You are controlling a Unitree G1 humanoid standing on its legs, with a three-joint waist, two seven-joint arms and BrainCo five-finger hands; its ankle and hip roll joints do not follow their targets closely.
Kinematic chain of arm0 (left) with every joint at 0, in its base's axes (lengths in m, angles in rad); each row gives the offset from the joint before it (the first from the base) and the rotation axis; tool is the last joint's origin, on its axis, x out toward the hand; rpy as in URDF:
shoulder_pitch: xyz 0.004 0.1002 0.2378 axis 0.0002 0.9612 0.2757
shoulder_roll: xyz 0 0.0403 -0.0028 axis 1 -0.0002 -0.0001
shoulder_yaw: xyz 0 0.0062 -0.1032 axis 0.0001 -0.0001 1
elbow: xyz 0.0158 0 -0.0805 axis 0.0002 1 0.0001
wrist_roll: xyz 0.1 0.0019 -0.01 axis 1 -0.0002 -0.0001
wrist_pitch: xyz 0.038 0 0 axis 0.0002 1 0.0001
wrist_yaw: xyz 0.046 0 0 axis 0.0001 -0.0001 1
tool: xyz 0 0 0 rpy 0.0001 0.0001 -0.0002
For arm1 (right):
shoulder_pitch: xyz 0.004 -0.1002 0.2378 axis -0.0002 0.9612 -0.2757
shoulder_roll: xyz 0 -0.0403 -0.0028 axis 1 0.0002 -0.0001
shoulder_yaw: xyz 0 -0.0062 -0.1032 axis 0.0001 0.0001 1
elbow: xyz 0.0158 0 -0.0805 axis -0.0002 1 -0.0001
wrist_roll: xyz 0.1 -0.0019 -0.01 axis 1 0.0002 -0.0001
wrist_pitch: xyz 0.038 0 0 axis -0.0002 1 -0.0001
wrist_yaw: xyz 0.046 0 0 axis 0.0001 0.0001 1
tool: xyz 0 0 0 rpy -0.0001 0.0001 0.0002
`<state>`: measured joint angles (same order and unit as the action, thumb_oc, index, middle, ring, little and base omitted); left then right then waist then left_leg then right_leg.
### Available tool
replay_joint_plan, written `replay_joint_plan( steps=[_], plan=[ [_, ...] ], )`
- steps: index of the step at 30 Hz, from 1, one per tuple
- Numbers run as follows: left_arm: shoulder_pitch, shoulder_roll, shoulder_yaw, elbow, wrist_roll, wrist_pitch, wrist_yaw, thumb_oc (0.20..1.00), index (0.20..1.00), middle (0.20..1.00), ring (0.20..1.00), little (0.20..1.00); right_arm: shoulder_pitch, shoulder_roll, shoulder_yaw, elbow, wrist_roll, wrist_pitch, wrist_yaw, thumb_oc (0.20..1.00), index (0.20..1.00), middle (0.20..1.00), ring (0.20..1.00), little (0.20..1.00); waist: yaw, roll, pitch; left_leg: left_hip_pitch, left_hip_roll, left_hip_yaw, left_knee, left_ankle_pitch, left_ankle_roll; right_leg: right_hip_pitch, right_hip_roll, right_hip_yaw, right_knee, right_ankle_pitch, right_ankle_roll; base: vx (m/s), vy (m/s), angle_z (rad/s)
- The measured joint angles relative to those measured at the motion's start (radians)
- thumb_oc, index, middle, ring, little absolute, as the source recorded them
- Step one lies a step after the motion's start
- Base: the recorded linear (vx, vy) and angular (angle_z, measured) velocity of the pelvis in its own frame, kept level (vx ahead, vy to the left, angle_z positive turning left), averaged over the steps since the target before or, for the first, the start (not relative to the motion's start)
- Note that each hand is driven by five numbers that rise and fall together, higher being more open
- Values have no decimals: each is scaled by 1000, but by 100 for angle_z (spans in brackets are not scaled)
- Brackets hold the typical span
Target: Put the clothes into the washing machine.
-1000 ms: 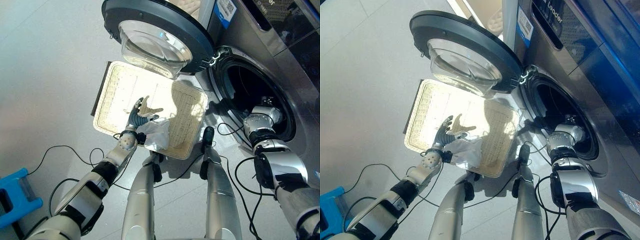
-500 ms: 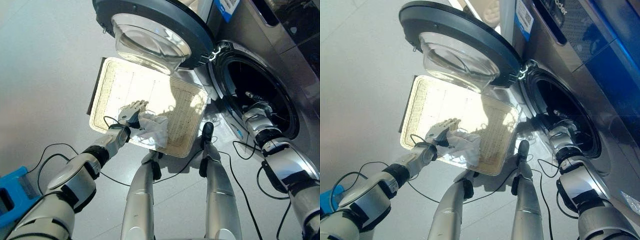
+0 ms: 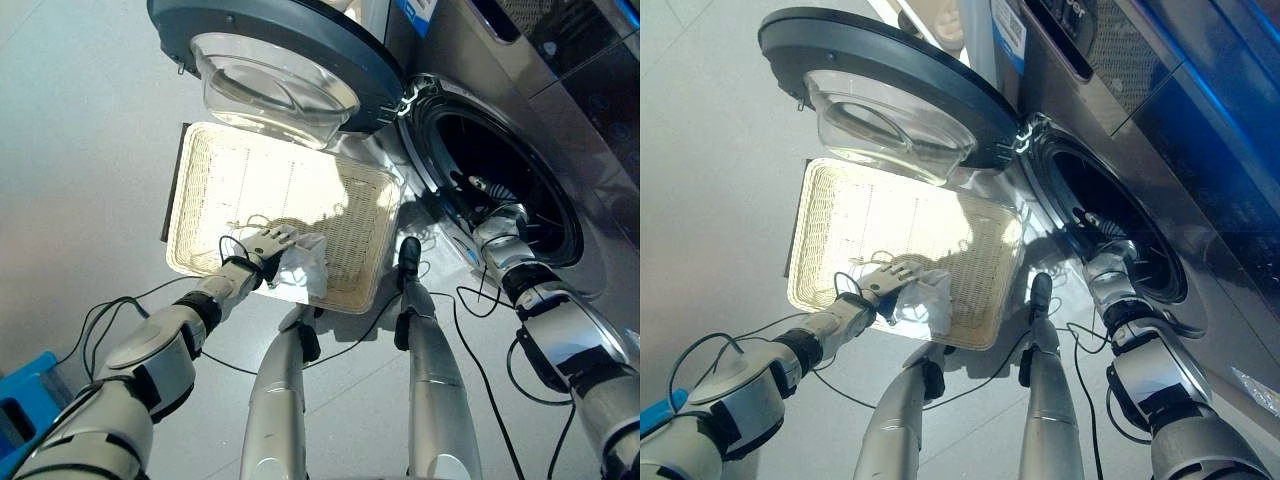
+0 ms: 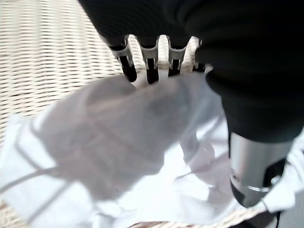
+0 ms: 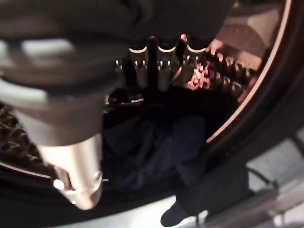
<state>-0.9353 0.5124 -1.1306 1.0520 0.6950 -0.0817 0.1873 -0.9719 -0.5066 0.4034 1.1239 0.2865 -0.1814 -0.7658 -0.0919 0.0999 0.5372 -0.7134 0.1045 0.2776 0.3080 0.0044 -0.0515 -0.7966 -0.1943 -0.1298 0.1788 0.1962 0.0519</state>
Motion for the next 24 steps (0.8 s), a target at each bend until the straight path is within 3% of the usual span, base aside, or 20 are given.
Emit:
replay_joint_plan(
  steps=[7, 15, 19, 24],
  plan=[
    [4, 18, -29, 1, 0, 0, -115, 1000, 1000, 1000, 1000, 1000, 40, -4, -8, -50, 22, -40, -1, 1000, 1000, 1000, 1000, 1000, -8, 0, 0, 1, 5, 13, -15, -3, -4, -9, 8, 10, -9, 3, 0, -4, -4, -5],
    [23, 17, -25, 4, 2, 21, -98, 1000, 1000, 1000, 1000, 1000, 48, -9, -42, -129, 124, -103, 3, 1000, 1000, 1000, 1000, 1000, -7, -3, -1, -41, 11, 4, -17, 0, -7, -41, 16, 4, -21, 8, -6, -12, -18, 1],
    [22, 17, -14, -10, 80, 55, -80, 1000, 1000, 1000, 1000, 1000, 93, 3, -41, -314, 158, -138, 16, 1000, 1000, 1000, 1000, 1000, -17, -3, -2, -54, 12, 2, -20, 0, -9, -50, 17, -2, -26, 7, -5, 0, 0, 0],
    [19, 15, 25, -21, 81, 85, -78, 1000, 1000, 1000, 1000, 1000, 130, 21, -37, -486, 153, -148, -4, 1000, 1000, 1000, 1000, 1000, -37, -9, -3, -79, 13, -3, -18, 0, -9, -71, 18, -7, -27, 6, -4, 0, 0, 0]
  ],
)
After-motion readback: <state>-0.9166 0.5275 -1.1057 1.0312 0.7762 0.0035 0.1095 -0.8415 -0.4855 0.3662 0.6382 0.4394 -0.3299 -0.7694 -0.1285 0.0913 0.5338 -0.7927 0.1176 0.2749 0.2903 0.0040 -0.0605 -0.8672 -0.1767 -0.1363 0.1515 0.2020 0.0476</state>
